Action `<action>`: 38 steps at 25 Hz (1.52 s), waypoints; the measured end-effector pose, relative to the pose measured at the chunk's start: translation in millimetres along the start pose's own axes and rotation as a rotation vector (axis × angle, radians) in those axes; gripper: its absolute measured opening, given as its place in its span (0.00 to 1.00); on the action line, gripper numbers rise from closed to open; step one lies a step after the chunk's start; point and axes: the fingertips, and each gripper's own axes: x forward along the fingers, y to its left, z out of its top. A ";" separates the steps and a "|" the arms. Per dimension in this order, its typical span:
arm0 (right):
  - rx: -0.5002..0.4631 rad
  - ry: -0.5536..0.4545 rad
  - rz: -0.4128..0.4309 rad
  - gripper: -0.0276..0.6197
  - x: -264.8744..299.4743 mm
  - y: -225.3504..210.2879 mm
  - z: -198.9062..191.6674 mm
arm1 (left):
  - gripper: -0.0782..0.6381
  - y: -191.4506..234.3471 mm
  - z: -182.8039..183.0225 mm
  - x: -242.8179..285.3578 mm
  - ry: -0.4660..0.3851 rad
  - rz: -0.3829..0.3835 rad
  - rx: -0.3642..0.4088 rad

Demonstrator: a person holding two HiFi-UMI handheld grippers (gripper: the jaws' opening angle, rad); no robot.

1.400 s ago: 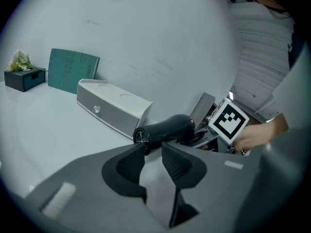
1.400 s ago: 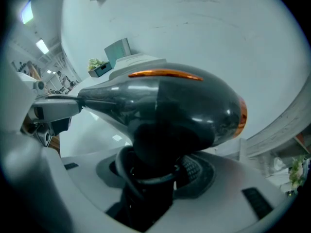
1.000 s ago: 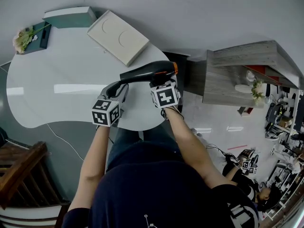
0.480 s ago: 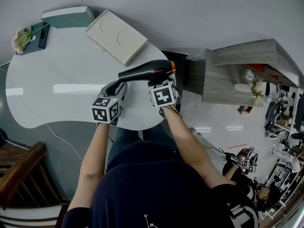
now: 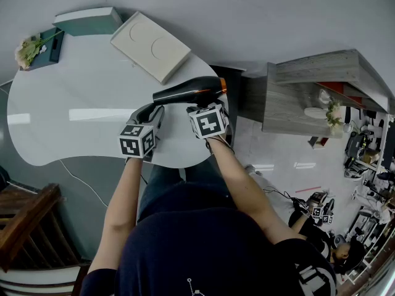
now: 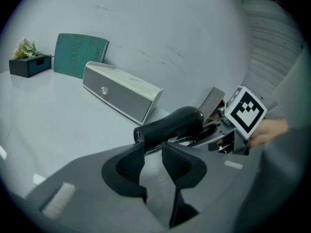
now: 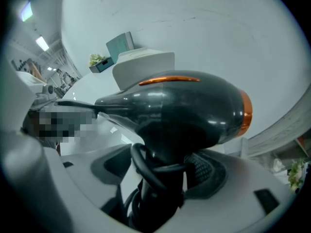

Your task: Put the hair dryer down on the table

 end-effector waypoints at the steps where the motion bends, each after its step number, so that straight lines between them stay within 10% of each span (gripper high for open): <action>1: -0.001 0.000 -0.011 0.51 -0.5 0.2 -0.1 | 0.28 0.2 0.1 -0.1 0.000 0.001 -0.002; 22: 0.063 -0.154 -0.122 0.55 -62.7 -19.7 9.5 | 0.27 -7.1 18.2 -21.6 -0.088 0.033 0.000; 29: 0.082 -0.326 -0.150 0.14 -103.2 -20.7 25.9 | 0.25 -30.2 41.5 -44.4 -0.173 0.024 0.044; 38: 0.092 -0.509 -0.184 0.06 -163.3 -25.7 40.7 | 0.13 -67.3 74.6 -87.2 -0.308 0.063 0.122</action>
